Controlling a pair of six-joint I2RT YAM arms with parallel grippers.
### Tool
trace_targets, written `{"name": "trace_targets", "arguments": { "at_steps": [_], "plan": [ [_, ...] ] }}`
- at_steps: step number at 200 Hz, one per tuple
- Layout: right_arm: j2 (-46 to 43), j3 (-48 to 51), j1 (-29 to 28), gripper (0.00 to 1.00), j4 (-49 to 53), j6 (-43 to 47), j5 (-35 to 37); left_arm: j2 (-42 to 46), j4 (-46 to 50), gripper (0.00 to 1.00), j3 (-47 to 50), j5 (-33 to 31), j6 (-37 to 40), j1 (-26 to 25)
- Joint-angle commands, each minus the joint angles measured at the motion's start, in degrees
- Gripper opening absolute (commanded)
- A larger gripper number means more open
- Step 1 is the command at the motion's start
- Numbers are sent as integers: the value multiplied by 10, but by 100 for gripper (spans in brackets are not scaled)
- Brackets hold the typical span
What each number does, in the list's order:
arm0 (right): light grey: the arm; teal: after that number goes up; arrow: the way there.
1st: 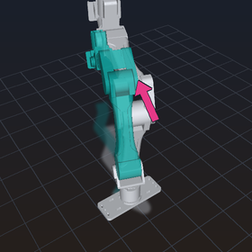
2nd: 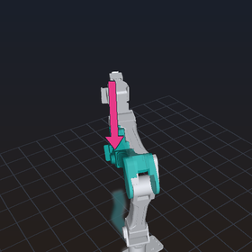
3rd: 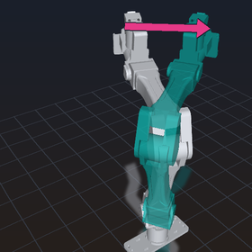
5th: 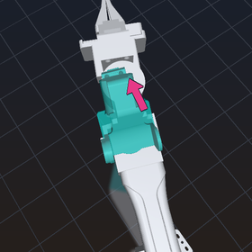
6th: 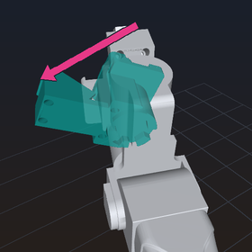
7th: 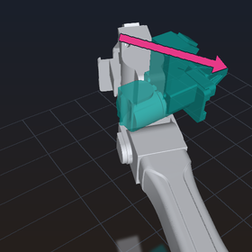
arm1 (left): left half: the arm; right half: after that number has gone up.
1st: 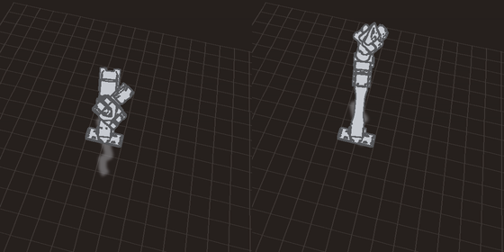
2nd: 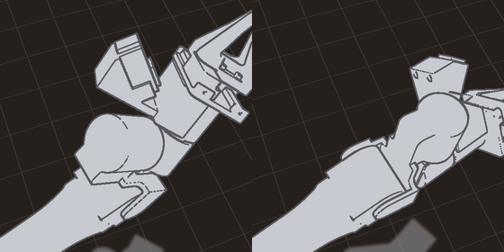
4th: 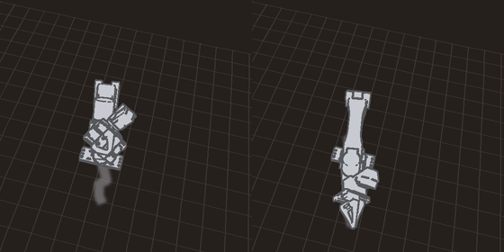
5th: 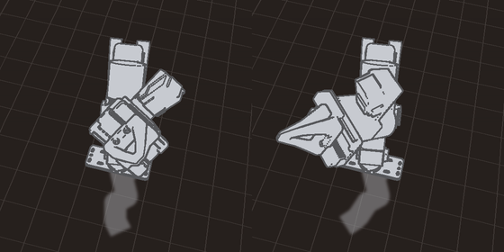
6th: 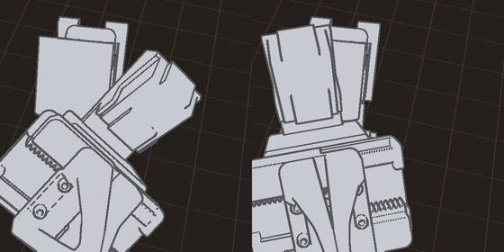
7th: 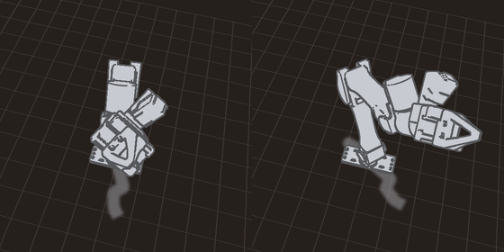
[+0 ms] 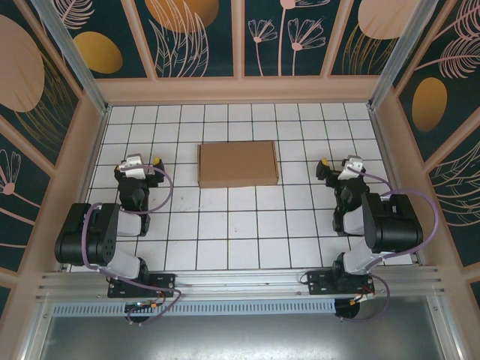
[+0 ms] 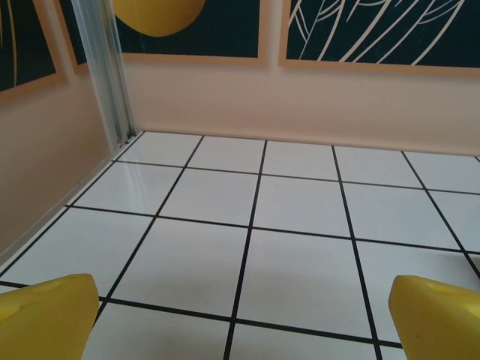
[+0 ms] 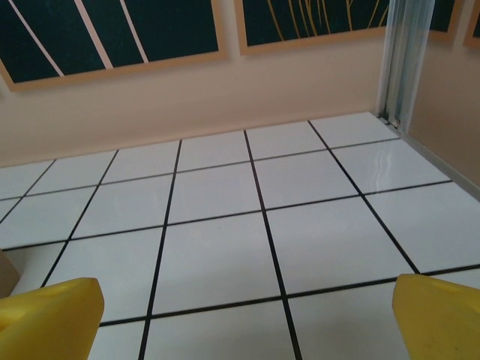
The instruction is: Fold the paper box
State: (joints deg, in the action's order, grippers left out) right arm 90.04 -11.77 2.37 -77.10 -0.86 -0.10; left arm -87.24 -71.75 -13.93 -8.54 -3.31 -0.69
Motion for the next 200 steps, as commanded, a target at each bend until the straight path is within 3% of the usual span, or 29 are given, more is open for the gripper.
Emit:
{"name": "trace_targets", "arguments": {
  "at_steps": [1,200],
  "plan": [
    [-4,-4,-4,99,5,-9,7,-2,2,99,-5,13,-11,2],
    [-4,1,-20,99,-5,9,27,2,-6,99,1,13,-9,2]
  ]
}}
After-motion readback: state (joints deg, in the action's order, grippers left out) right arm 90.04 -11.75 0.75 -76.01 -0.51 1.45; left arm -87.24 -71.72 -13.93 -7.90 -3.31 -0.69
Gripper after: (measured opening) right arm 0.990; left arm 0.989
